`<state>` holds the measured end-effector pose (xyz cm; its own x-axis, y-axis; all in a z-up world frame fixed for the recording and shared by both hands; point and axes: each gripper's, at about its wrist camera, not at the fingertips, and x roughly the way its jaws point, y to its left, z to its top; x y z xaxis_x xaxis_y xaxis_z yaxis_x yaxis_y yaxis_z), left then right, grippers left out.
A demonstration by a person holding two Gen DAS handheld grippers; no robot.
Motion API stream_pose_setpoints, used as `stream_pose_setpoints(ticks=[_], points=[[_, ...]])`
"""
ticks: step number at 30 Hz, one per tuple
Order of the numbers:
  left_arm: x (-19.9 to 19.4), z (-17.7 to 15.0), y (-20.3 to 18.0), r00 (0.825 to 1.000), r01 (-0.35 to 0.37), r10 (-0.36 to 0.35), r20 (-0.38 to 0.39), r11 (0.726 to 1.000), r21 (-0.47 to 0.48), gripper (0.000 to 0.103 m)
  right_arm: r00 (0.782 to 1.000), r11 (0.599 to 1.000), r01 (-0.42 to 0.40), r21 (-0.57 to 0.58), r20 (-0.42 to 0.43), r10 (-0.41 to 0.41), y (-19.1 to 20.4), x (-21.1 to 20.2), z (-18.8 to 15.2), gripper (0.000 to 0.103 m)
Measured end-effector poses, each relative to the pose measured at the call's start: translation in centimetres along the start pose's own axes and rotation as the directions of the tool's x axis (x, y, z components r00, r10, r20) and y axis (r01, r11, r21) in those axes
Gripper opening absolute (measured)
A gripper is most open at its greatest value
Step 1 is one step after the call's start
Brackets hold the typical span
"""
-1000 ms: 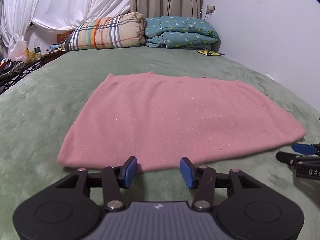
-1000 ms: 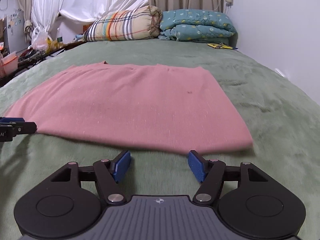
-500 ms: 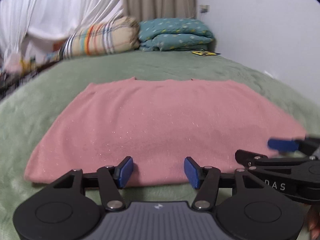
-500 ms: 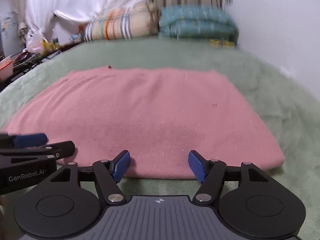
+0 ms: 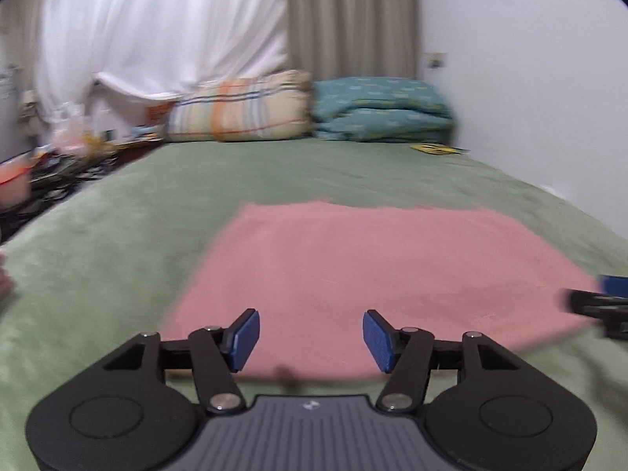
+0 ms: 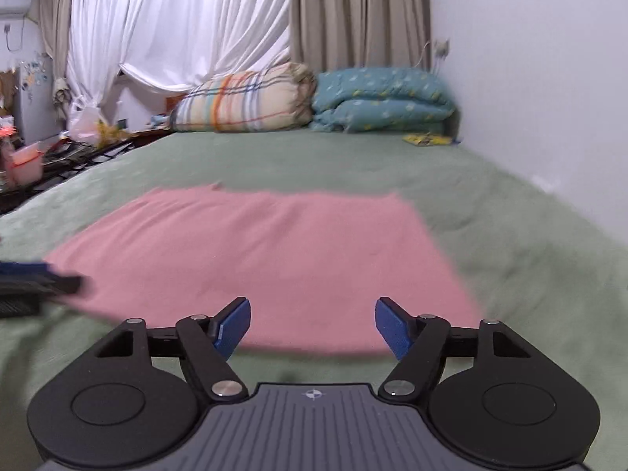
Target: Fold clothes
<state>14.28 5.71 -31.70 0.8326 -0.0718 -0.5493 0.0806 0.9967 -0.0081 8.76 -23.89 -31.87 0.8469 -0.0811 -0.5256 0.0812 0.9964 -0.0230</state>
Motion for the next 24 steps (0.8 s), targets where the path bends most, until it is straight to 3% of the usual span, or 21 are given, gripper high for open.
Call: stream_pose_setpoints(ticks=[1,3,5,7,13,18,22,24], points=[[1.5,0.0,1.0,0.999,-0.031,0.03,-0.045,0.999,-0.012,0.058,1.0,1.0,0.005,0.013,-0.019,-0.004,-0.6,0.7,0.1,0.07],[2.4,-0.8,1.8,0.997,-0.034,0.034,-0.065,0.999,0.006,0.058,0.991,0.998,-0.002,0.064,-0.132,0.01,-2.5,3.5,-0.6,0.072],[2.5,-2.1,2.3,0.998,-0.021,0.023,-0.065,0.999,0.032,0.059,0.995,0.999,-0.027,0.047,-0.096,0.031,-2.8,3.4,-2.2,0.073],[2.0,-2.5,2.8,0.997,-0.009,0.009,-0.073,1.0,-0.007,0.059,0.995,0.999,-0.032,0.032,-0.09,0.035,-2.7,2.9,-2.7,0.074],[0.2,-4.4,3.5,0.997,0.007,-0.008,-0.077,1.0,-0.011,0.065,0.993,0.995,-0.044,0.095,-0.104,0.054,-4.1,0.2,-5.1,0.079],[-1.2,-3.8,4.4,0.994,0.014,-0.019,-0.109,0.999,-0.047,0.065,0.99,0.99,-0.046,0.135,-0.127,0.063,-4.8,-1.3,-4.6,0.077],[-3.2,-1.9,5.2,0.999,0.024,-0.028,-0.032,0.994,-0.103,0.065,0.996,0.983,-0.031,0.178,-0.073,0.044,-5.6,-3.2,-3.7,0.077],[-2.8,1.1,5.3,0.999,0.035,-0.03,0.04,0.991,-0.128,0.065,0.999,0.985,-0.04,0.165,-0.011,0.042,-5.6,-3.3,-2.1,0.077]])
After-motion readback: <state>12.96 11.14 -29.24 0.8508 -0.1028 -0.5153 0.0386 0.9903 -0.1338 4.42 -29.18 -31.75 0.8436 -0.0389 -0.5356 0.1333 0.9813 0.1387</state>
